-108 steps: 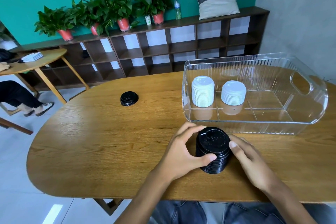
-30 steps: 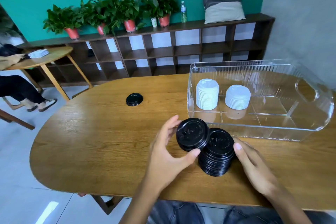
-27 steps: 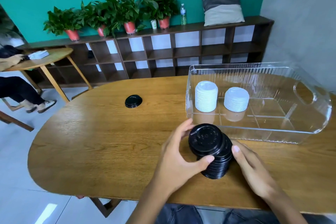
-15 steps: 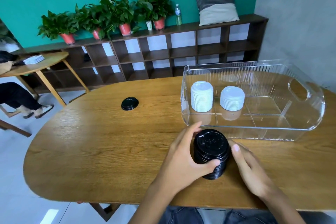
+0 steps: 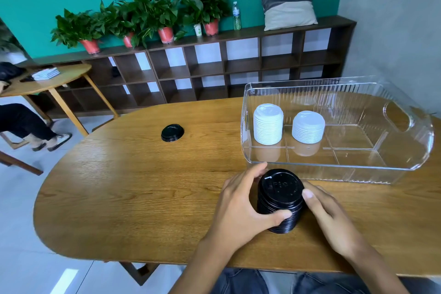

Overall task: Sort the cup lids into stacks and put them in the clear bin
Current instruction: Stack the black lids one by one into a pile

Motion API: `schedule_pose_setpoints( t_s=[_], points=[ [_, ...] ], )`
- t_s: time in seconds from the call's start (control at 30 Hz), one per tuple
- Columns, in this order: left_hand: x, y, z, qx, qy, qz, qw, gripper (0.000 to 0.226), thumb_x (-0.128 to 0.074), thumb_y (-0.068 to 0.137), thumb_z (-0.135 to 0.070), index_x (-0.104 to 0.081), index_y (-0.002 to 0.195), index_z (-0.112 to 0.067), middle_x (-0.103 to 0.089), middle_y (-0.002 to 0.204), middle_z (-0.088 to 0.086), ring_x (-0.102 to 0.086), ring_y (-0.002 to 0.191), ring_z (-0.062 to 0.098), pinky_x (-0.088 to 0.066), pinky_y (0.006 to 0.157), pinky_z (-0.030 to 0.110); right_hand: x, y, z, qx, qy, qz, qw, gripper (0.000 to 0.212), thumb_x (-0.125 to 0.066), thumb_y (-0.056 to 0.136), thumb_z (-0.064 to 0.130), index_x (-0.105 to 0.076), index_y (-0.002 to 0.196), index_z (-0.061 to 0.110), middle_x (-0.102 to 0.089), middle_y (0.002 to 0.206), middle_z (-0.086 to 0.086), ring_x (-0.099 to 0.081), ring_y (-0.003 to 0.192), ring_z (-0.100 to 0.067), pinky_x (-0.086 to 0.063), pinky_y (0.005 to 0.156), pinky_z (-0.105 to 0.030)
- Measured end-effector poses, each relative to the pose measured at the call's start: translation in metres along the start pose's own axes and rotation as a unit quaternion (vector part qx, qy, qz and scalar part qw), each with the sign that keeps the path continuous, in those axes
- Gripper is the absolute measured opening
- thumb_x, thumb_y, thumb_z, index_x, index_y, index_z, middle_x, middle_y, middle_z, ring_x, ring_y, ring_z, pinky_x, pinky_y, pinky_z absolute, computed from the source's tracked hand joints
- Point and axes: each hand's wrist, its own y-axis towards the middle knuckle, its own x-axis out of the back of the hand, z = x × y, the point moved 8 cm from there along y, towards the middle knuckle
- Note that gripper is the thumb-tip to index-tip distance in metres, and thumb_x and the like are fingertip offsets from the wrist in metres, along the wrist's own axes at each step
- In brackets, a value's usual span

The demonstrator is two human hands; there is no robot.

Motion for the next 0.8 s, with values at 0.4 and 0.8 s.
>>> schedule_pose_setpoints(
  t_s=[0.4,0.8],
  points=[
    [0.003,-0.004,0.024,-0.003,-0.058,0.018,0.998,0.091,-0.075,0.076,-0.070,-0.027,0.152,-0.057,-0.043,0.151,-0.030,-0.047,0.139,0.005,-0.038,0.113,0.043,0.000,-0.002,0.000,0.017,-0.028,-0.004,0.999,0.045,-0.022,0.097,0.073,-0.054,0.124,0.058,-0.062,0.125,0.031,-0.053,0.124,-0.003,-0.037,0.109,-0.046],
    [0.147,0.081,0.240,0.287,0.087,-0.224,0.927,0.083,-0.074,0.092,-0.041,-0.028,0.156,-0.014,-0.050,0.152,0.012,-0.045,0.142,0.033,-0.028,0.119,0.058,0.002,0.000,0.002,0.007,-0.003,-0.011,1.000,0.043,-0.024,0.094,0.073,-0.054,0.124,0.063,-0.062,0.126,0.031,-0.051,0.126,0.005,-0.033,0.101,-0.009]
  ],
)
